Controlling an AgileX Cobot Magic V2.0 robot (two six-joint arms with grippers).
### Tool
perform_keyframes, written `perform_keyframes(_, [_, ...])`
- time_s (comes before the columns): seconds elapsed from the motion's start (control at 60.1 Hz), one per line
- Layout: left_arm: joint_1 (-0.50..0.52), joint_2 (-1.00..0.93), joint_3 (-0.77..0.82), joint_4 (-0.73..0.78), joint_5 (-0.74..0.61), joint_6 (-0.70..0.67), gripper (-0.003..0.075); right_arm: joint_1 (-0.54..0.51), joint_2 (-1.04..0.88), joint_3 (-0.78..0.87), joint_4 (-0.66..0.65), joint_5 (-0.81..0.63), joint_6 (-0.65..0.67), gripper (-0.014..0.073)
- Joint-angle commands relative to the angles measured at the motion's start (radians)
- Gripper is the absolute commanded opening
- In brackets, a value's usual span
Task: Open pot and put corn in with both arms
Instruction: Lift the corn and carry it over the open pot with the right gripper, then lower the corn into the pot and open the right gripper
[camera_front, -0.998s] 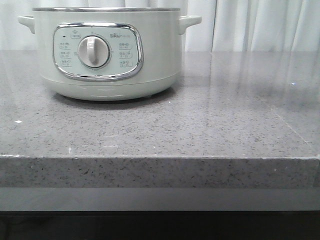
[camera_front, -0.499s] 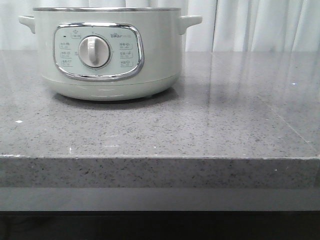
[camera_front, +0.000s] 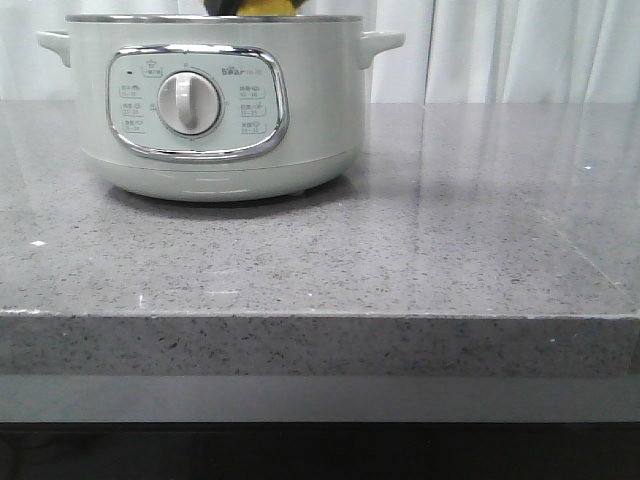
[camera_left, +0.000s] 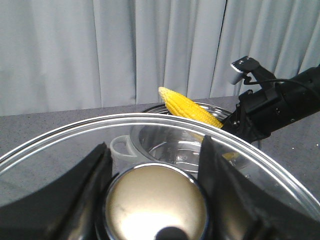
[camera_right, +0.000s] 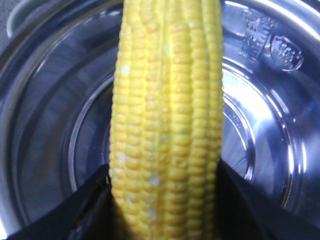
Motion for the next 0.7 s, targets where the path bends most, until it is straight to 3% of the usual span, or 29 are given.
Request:
perform_keyframes(0.0, [0.002,0.007,-0.038,-0.001,-0.142,-0.005,0.0188,-0.002,-0.046,-0.034,0.006,-0.07,-0.019,0.0312])
perform_keyframes(0.333, [0.002,0.007,-0.038,-0.001,-0.142,-0.005,0.0188,-0.002,-0.027,-0.036,0.006,-0.057,-0.027,0.0318])
perform_keyframes(0.549, [0.002,0.007,-0.038,-0.001,-0.142,-0.005,0.0188,-0.002,-0.027,-0.036,0.006,-0.059,-0.027,0.0536])
perform_keyframes(0.682, [0.002,0.007,-0.038,-0.001,-0.142,-0.005,0.0188,-0.002,-0.027,-0.036,0.006,-0.07,-0.027,0.0552])
